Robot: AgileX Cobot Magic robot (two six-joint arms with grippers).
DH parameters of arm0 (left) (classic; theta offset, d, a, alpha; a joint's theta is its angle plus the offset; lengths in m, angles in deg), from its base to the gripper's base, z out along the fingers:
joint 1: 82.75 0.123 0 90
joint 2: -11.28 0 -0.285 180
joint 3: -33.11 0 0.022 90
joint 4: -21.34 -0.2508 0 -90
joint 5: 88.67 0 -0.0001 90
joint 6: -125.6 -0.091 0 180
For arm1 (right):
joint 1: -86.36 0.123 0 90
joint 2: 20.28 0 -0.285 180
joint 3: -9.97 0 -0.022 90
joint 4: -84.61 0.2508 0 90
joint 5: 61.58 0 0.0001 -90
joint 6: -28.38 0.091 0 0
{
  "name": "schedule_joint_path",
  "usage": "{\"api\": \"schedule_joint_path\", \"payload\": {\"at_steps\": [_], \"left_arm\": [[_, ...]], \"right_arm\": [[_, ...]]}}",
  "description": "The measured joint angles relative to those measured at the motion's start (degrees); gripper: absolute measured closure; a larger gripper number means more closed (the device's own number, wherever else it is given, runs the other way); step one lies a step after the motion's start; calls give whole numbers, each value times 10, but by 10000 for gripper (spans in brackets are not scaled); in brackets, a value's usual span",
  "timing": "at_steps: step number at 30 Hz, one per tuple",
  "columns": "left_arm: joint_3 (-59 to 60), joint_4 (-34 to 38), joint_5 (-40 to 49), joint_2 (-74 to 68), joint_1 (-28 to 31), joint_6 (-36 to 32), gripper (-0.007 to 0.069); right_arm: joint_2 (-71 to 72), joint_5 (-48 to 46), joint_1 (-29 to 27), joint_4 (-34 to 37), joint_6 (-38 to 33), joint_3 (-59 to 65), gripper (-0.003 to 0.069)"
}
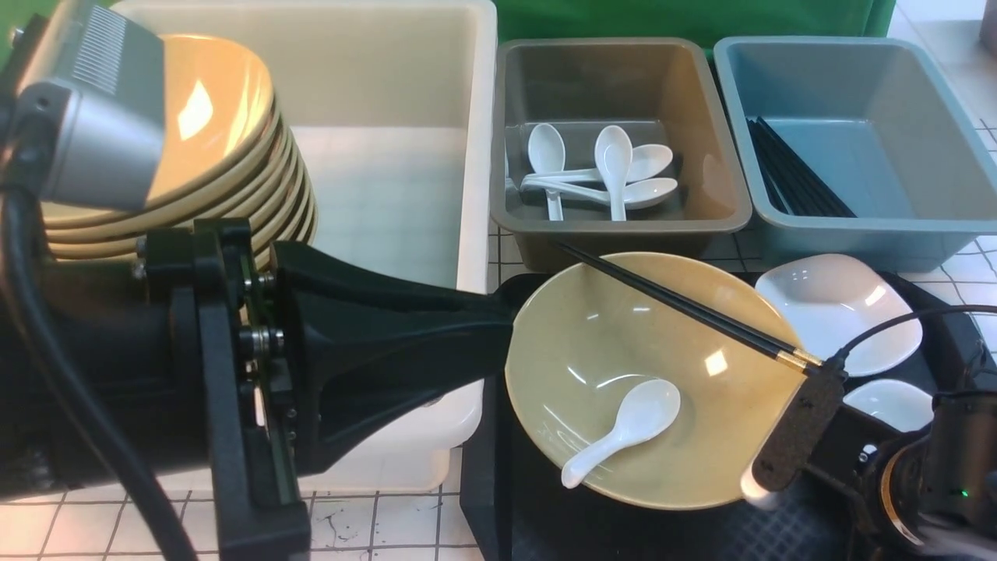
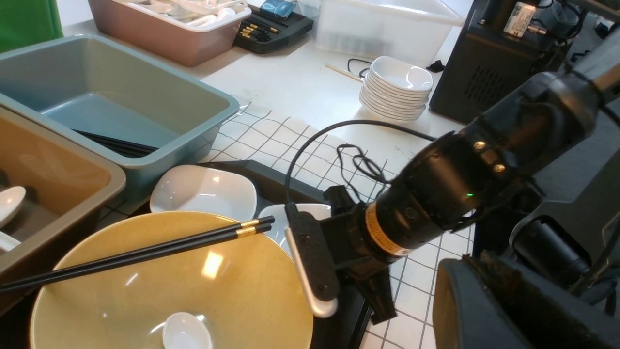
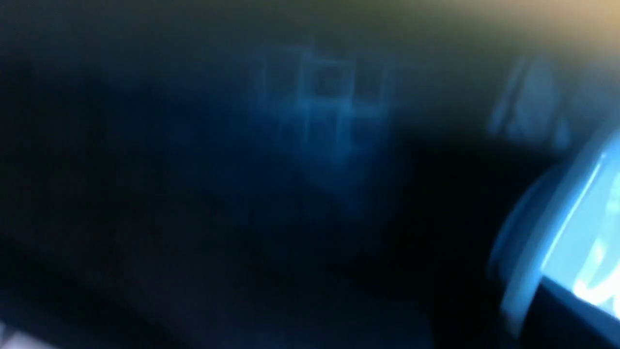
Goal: On white black table put chopsticks spoon bowls plates into blue grey white boxes.
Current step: 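Reach for and grasp the small white dish on the black tray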
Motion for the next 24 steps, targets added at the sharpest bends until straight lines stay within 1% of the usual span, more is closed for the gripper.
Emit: {"api": "schedule_joint_path", "payload": {"at_steps": [3,6,12,15,19,21,24], "left_arm": [[0,-1,0,0,0,0,625],[0,-1,0,0,0,0,625],[0,-1,0,0,0,0,625],[0,-1,0,0,0,0,625],[0,-1,0,0,0,1,625],[0,-1,0,0,0,3,625],[0,-1,-1,0,0,9,625]], "right_arm": [[20,-28,22,15,-4,0,598],[39,-43,33,32,-4,1,606],[84,-71,35,86,-19,1,611],[117,-101,35,120,-41,1,610],[184,-167,35,181,-83,-15,610],[199,-184,35,190,-90,-24,610],[251,-241,35,215,-99,-68,610]]}}
